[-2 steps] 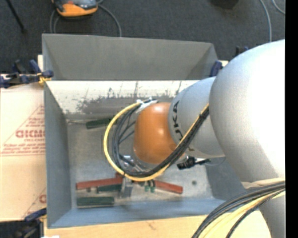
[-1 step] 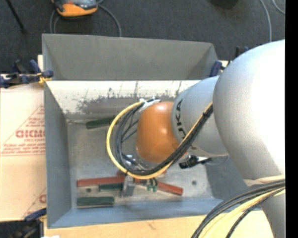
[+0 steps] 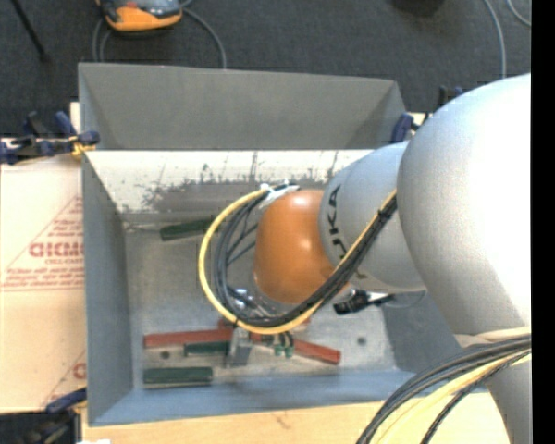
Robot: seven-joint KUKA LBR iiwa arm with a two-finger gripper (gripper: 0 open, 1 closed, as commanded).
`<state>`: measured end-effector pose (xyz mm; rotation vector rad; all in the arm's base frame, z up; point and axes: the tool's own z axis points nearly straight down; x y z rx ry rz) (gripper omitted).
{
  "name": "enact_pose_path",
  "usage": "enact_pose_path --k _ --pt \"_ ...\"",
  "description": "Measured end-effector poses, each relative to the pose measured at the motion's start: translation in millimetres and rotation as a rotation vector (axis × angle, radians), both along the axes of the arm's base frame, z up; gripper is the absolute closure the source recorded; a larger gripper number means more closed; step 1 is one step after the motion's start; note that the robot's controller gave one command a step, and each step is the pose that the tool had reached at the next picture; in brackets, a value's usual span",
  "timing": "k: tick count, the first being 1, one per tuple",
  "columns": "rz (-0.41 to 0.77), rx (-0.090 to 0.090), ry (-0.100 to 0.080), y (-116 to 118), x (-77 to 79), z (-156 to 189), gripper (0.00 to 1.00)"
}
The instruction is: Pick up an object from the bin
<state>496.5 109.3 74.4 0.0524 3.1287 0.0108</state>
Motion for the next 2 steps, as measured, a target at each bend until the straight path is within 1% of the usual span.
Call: enact_pose_path --k 1,2 --pt "0.178 -0.008 0.006 12 12.4 29 1.0" --pt "0.105 -0.007 0.009 14 -8.7 159 1.0"
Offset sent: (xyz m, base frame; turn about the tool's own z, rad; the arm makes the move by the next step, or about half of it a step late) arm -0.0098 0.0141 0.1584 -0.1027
